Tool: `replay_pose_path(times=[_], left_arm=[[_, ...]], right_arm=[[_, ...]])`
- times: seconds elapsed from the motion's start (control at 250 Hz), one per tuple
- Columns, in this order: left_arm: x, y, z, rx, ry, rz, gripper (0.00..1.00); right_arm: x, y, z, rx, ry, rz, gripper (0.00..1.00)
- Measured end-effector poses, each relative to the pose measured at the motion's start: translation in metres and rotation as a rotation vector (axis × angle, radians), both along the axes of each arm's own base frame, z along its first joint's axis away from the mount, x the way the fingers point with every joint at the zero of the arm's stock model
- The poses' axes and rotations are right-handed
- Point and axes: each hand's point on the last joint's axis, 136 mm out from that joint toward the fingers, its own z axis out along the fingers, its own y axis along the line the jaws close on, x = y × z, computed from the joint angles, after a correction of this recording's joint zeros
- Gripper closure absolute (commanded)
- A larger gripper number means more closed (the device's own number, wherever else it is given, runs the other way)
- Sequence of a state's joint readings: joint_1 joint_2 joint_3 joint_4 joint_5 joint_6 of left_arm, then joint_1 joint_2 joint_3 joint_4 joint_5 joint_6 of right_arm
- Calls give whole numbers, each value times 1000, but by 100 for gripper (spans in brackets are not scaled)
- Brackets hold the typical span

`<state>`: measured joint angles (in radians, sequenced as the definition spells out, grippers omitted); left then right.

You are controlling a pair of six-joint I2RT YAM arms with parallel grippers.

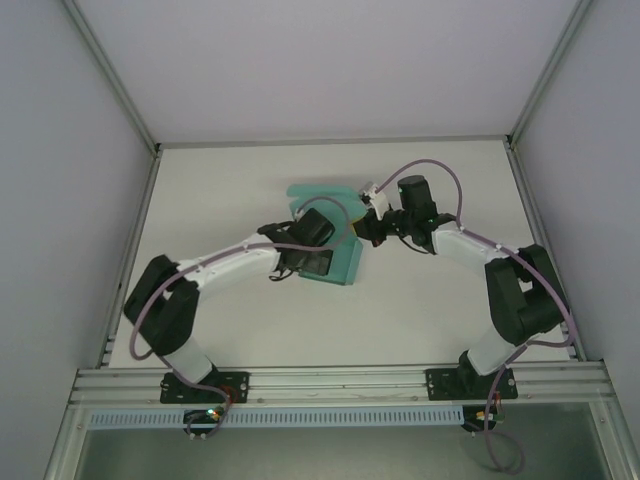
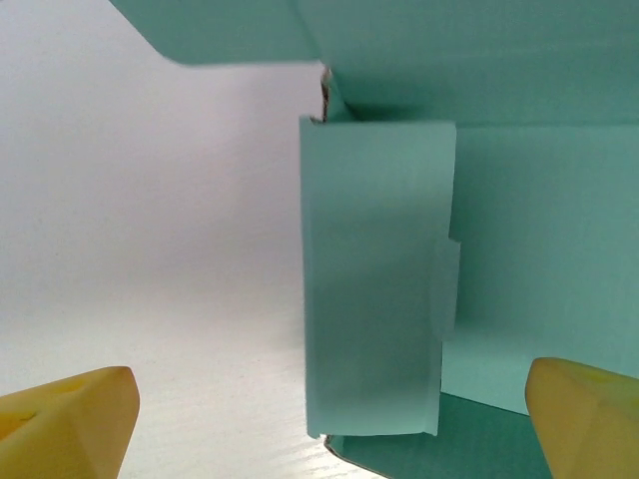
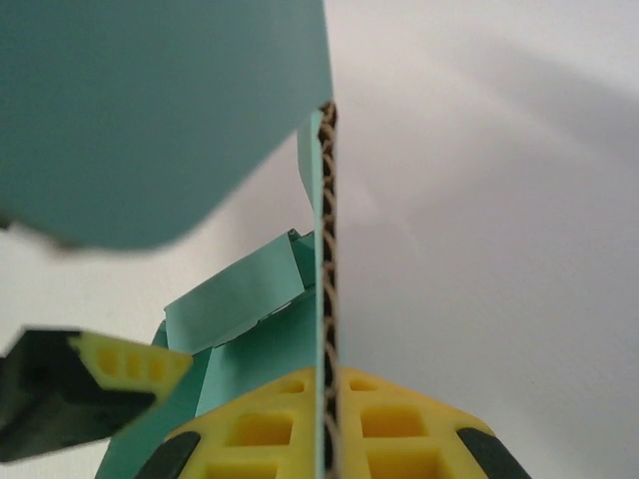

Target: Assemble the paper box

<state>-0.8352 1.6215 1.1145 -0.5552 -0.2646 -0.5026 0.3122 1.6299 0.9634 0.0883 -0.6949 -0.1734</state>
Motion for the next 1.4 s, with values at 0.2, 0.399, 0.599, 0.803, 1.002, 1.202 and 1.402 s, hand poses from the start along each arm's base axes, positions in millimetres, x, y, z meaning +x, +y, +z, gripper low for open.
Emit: replay_pose_path(times=[0.2, 0.399, 0.599, 0.803, 1.002, 1.202, 1.402], left_arm=[[-2, 37, -1, -131, 21, 81, 2], [-7, 33, -16, -248, 83, 68, 15], [6, 23, -38, -316, 139, 75, 33], [11, 17, -63, -308, 189, 61, 65], [20, 5, -64, -266, 168, 20, 95], [26, -8, -63, -79, 79, -30, 100], [36, -11, -62, 135, -28, -29, 100]], right_arm=[[-4, 4, -2, 1, -17, 48, 100], [-5, 5, -2, 0, -31, 65, 100], [-8, 9, -2, -6, -42, 82, 100], [-10, 12, -2, -12, -53, 97, 100], [-10, 13, -4, -32, -65, 98, 100], [-6, 9, -3, -52, -83, 75, 100], [-4, 6, -2, -72, -92, 51, 100]])
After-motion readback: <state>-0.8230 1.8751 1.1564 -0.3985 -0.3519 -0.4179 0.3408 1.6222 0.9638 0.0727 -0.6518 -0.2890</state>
